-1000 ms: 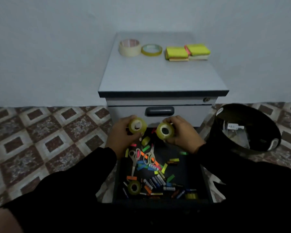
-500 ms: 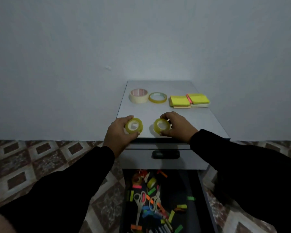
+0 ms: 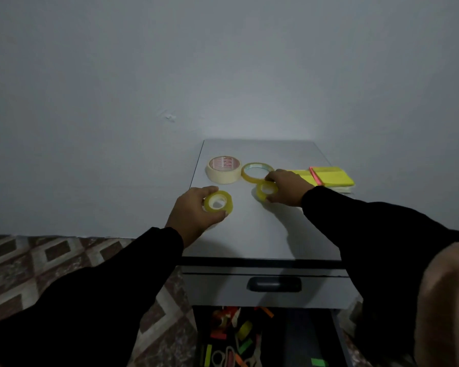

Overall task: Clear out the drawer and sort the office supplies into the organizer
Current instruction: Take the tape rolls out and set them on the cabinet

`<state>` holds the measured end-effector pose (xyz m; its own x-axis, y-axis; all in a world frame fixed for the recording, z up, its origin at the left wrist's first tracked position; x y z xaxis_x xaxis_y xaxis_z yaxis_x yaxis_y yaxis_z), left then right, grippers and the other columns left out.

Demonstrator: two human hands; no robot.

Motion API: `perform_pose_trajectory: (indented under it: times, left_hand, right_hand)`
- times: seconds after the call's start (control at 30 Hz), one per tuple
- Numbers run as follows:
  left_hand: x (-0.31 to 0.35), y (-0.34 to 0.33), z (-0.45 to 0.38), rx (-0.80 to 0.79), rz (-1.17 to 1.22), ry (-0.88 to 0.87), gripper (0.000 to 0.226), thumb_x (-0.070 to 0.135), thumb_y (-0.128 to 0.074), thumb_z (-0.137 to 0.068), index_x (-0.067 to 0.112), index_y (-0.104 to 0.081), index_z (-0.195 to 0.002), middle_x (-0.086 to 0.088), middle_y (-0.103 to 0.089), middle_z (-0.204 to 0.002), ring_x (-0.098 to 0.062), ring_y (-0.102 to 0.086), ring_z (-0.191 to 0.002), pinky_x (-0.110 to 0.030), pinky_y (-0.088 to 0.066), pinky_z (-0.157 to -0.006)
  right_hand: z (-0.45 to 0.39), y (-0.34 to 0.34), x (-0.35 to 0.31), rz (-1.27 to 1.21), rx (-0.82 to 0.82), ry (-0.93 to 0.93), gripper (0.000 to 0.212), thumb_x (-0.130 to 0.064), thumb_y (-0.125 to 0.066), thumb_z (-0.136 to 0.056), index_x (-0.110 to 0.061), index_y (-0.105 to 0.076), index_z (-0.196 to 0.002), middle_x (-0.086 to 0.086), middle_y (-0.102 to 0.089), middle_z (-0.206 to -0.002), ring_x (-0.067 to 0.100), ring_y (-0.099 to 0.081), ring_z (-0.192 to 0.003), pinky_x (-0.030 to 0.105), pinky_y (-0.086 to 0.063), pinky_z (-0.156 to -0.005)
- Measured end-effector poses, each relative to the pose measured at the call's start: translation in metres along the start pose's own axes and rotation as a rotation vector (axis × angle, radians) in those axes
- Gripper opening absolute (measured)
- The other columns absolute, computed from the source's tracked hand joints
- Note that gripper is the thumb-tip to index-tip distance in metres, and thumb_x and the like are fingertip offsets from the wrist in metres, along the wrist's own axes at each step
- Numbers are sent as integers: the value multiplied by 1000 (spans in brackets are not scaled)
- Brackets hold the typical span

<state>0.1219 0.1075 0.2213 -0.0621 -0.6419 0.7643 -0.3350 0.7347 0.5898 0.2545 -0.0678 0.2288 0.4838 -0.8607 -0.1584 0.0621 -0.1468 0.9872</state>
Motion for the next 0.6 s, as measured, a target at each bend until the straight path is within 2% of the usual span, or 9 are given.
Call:
perform_pose_trajectory:
  times: [0.2,0.3,0.37,0.4,0.6]
  left_hand:
    - [-11,-9,-20,-18,-53,-2,73,43,-62,-56,14,-60,-122,-9,-61,-114,-21,-56,-101,-19,-37,-82]
    - [-15,-13,-28,-15,-66,0,71,43,-67,-59,13,-61,-123,-9,-61,-113,-21,-57,-100,-17,-37,-81]
    - [-18,-15,-32,-13,-81,7,62,34,-78,-69,11,-60,-124,-10,-61,-115,-22,-57,-101,-18,-37,-82]
    - [-19,-17,-35,-13,-87,9,60,30,-79,-71,11,-60,-124,-10,-61,-116,-22,-56,-102,-18,-37,-83]
    - [-21,-28,-46,-53,-118,31,63,36,-78,-69,12,-59,-125,-11,-60,-116,-20,-55,-99,-19,-37,-83]
  right_hand:
    - [-25,0,12,85,-31,-15,52,-32,-64,-84,-14,-47,-130,9,-48,-132,28,-46,-122,38,-33,-100]
    - [-31,-2,18,109,-29,-19,51,-34,-63,-84,-15,-48,-128,8,-51,-130,27,-48,-120,38,-32,-100]
    - [-34,-3,21,119,-20,-19,50,-35,-62,-84,-16,-48,-128,6,-52,-129,27,-48,-119,38,-30,-100]
    - [-35,-3,22,121,-15,-17,49,-36,-61,-85,-16,-48,-128,6,-52,-129,27,-49,-119,37,-30,-100]
    - [-38,-6,24,123,-22,-1,48,-36,-58,-88,-15,-47,-130,7,-52,-130,27,-48,-120,38,-31,-100]
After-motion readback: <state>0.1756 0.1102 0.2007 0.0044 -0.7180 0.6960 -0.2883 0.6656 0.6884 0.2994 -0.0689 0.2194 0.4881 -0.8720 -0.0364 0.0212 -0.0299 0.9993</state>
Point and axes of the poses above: each hand's wrist, its own z-axis away from the middle knuckle, its own y-axis out of the back of the hand, x = y × z, the point moved 5 cm from there along -z, towards the middle knuckle
